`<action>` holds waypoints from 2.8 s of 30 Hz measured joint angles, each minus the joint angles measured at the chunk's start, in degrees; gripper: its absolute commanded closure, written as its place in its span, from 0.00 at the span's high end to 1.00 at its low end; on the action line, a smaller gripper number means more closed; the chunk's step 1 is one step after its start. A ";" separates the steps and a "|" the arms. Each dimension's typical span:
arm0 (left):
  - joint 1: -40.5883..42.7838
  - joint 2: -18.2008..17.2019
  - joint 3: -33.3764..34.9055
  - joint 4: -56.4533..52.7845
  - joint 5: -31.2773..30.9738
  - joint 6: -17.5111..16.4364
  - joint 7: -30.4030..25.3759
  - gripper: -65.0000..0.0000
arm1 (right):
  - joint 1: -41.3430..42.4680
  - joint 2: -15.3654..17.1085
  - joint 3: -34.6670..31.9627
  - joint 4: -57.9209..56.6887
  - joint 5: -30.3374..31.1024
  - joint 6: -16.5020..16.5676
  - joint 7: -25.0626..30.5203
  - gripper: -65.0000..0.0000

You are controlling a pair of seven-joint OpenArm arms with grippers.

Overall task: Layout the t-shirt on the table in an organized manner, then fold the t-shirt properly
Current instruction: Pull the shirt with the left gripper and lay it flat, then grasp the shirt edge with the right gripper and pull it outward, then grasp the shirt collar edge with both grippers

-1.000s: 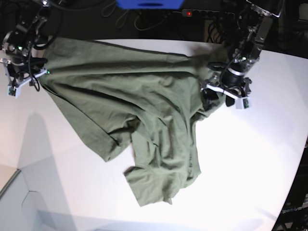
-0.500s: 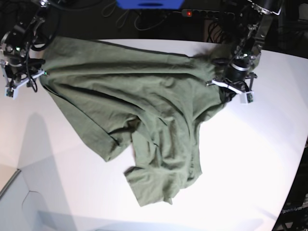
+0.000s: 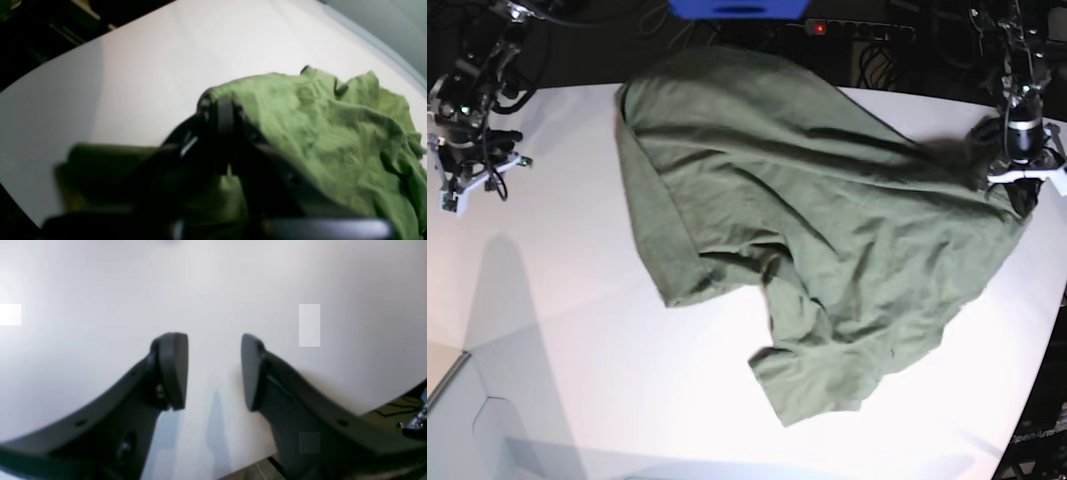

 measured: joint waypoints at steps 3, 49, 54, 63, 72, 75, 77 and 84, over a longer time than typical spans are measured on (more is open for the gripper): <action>-0.15 0.00 0.09 -3.21 -0.02 -0.02 0.11 0.01 | 0.15 -0.35 -2.27 0.00 0.52 0.00 -0.11 0.41; 4.13 2.56 -3.02 2.91 -0.09 -0.26 6.47 0.37 | 15.91 -3.43 -29.31 -15.93 -0.57 10.73 -0.31 0.50; 4.15 2.71 -3.02 2.91 -0.07 -0.26 6.67 0.37 | 18.05 -3.23 -29.27 -21.09 -0.57 10.73 0.24 0.41; 3.78 2.71 -3.02 3.15 -0.17 -0.24 6.75 0.37 | 20.65 1.31 -28.85 -23.41 -0.15 10.71 0.20 0.00; 0.83 3.06 -2.62 6.25 -0.55 -0.39 6.73 0.37 | 29.20 3.28 -11.41 -23.39 -0.79 1.01 0.24 0.00; -0.17 2.97 -0.96 6.38 -0.50 -0.24 6.25 0.37 | 30.42 2.99 -11.43 -24.09 -0.55 1.01 0.20 0.00; -0.20 2.89 1.66 6.75 -0.55 -0.42 6.36 0.37 | 32.20 2.73 -11.58 -27.30 -0.35 1.05 0.02 0.00; 0.50 2.82 11.39 9.75 0.09 -0.07 6.10 0.37 | 34.10 5.35 -11.39 -33.09 -0.83 1.03 0.07 0.22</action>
